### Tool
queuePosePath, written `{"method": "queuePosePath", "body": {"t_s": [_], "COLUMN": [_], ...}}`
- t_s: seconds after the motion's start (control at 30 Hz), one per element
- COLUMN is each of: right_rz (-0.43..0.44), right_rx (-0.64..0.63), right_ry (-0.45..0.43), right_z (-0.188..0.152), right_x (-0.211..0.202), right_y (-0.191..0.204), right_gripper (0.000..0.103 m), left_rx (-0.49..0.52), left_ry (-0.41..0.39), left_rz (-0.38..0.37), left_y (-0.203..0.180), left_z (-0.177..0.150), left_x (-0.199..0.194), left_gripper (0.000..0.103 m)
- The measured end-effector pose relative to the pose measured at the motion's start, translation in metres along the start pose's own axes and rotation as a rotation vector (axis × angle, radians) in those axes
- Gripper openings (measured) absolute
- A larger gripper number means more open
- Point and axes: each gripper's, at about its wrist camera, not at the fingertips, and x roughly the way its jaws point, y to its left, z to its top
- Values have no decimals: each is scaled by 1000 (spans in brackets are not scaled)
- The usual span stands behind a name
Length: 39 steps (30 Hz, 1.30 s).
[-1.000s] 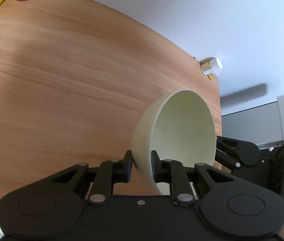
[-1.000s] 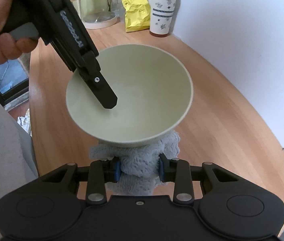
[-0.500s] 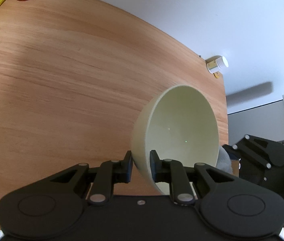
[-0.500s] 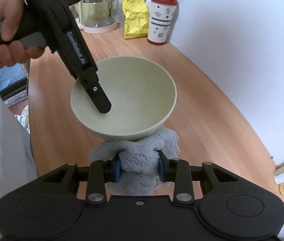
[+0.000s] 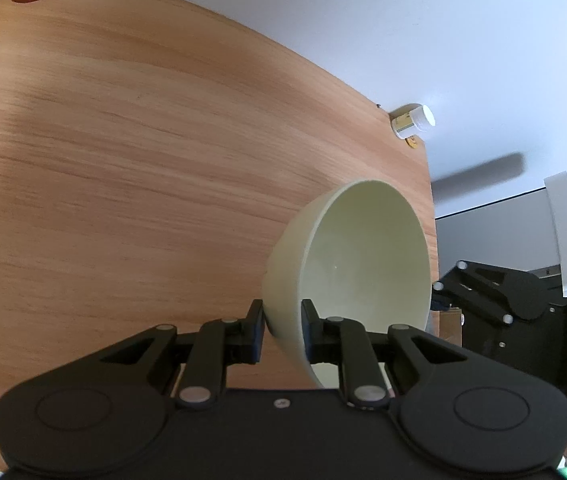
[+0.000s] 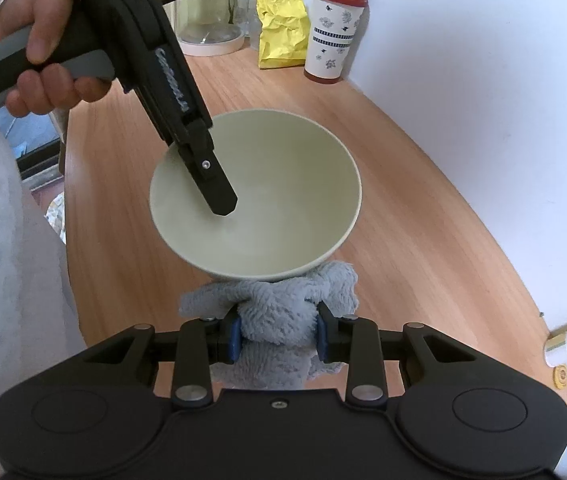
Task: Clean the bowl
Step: 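Roll the right tool and wipe the bowl's outer wall with the towel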
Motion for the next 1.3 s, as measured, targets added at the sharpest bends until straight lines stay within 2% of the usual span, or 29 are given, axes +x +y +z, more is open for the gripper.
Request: {"method": "queuePosePath", "body": {"t_s": [0.17, 0.3, 0.43, 0.5, 0.6, 0.67, 0.87, 1.07, 1.3], "right_rz": [45, 80, 146, 173, 190, 219, 352, 488, 570], "right_rx": [81, 243, 556, 762, 927, 1113, 1460, 1683, 1855], "right_ry": [-6, -29, -79, -125, -186, -267, -417, -489, -526], "right_z": [-2, -7, -29, -47, -63, -79, -110, -130, -141], "right_x": [12, 10, 8, 8, 8, 8, 19, 34, 52], "right_y": [-8, -26, -57, -74, -87, -99, -109, -98, -84], "right_gripper": [37, 37, 37, 37, 38, 38, 37, 37, 37], "left_rx": [-108, -185, -221, -218, -221, -222, -216, -211, -179], "left_ry": [-14, -40, -60, -58, -50, -47, -47, -58, -83], "left_rz": [-21, -44, -60, -66, -69, -73, -83, -87, -82], "left_y": [15, 26, 29, 28, 27, 27, 27, 22, 20], "left_z": [0, 1, 4, 6, 8, 9, 13, 15, 13], "left_x": [1, 1, 3, 6, 10, 11, 12, 15, 10], "left_gripper": [17, 16, 16, 16, 16, 16, 16, 16, 16]}}
